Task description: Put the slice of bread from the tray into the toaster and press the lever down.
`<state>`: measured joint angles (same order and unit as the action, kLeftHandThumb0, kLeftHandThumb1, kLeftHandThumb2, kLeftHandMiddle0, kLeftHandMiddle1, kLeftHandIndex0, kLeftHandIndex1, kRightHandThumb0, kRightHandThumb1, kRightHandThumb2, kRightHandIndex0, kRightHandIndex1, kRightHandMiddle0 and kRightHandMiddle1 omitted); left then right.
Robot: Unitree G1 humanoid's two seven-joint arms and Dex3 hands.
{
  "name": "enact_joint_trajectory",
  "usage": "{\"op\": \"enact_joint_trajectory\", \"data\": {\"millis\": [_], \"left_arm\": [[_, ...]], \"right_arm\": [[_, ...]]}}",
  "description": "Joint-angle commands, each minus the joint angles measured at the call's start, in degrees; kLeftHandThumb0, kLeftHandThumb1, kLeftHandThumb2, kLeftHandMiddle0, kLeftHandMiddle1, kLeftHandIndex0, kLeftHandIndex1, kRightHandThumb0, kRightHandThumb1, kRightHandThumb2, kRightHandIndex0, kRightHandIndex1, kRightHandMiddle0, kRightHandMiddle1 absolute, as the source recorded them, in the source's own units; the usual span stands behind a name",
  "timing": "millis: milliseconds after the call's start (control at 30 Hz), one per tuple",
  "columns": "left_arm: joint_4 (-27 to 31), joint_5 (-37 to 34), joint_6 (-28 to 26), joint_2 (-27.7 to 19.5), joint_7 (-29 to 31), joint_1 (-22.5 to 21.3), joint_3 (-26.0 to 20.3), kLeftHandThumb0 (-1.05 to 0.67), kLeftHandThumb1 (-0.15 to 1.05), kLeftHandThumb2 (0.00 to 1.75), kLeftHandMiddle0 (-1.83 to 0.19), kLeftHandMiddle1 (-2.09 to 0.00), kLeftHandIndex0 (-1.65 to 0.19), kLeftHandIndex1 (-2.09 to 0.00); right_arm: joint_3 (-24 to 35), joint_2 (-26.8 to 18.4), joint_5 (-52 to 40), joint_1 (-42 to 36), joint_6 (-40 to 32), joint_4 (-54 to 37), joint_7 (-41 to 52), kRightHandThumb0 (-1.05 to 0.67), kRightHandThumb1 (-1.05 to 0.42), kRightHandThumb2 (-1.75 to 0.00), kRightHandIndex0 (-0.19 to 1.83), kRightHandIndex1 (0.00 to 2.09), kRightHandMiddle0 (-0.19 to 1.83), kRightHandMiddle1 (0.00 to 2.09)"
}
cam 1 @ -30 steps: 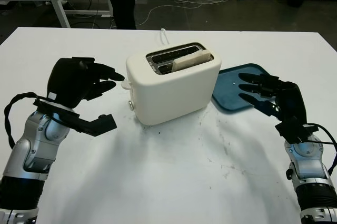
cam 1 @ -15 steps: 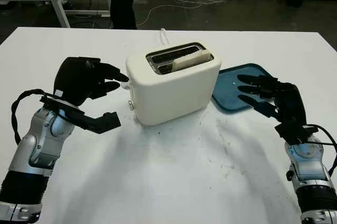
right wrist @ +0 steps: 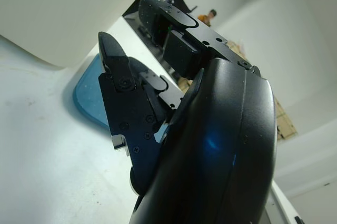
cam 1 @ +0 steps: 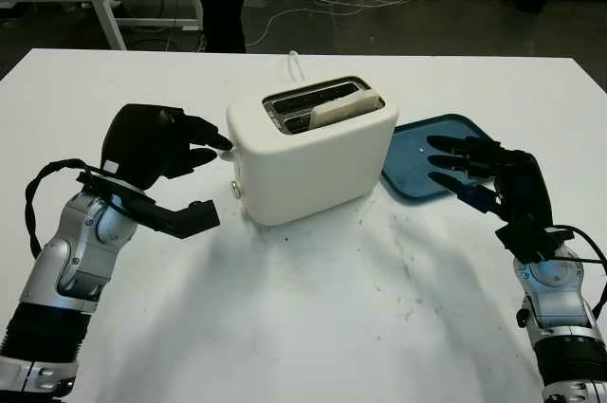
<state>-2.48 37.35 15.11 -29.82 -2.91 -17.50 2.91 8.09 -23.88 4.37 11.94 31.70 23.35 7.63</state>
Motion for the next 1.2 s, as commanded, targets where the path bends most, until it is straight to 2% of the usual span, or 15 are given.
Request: {"op": "enact_joint_trajectory", "data": {"millis": [0, 200, 433, 767, 1000, 1167], "left_arm": [[-1.36, 0.0, -0.66, 0.27, -0.55, -1.54, 0.64, -0.14, 0.75, 0.0, -0.97, -1.37, -1.31, -0.03], [-4.16, 0.45, 0.34, 0.1, -2.06, -2.77, 1.86, -0.14, 0.74, 0.0, -0.99, -1.32, -1.34, -0.04], [-3.1, -0.41, -1.02, 0.53, -1.14, -2.25, 2.32, -0.15, 0.75, 0.01, -0.97, -1.28, -1.32, -0.02], [-2.57, -1.09, 0.05, 1.41, -1.62, -1.39, 3.32, -0.14, 0.75, 0.0, -0.98, -1.31, -1.33, -0.02], [0.45, -1.21, -0.45, 1.58, -0.63, 0.7, 3.57, -0.17, 0.77, 0.01, -0.97, -1.28, -1.33, -0.02], [3.2, -1.02, -1.25, 1.42, 0.33, 2.32, 3.55, -0.17, 0.77, 0.0, -0.98, -1.17, -1.33, -0.02]], "right_arm": [[-0.18, -0.32, 0.45, -0.33, -0.3, -0.53, -0.13, -0.19, -0.88, 0.0, 1.04, 0.0, 0.9, 0.0], [0.18, -0.42, -0.2, -0.46, 0.65, -0.03, 0.28, -0.22, -0.88, 0.0, 1.05, 0.0, 0.9, 0.0], [0.5, -0.23, -0.85, -0.46, 0.44, -0.06, 0.68, -0.21, -0.89, 0.0, 1.04, 0.0, 0.9, 0.0], [0.65, -0.1, -0.44, -0.74, 0.21, -0.42, 0.18, -0.18, -0.88, 0.0, 1.03, 0.0, 0.89, 0.0], [0.68, -0.03, -0.25, -1.02, -0.33, -0.54, -0.1, -0.19, -0.88, 0.0, 1.03, 0.0, 0.89, 0.0], [0.63, 0.1, -0.61, -1.04, -0.49, -0.79, 0.21, -0.19, -0.89, 0.0, 1.02, 0.0, 0.89, 0.0]]}}
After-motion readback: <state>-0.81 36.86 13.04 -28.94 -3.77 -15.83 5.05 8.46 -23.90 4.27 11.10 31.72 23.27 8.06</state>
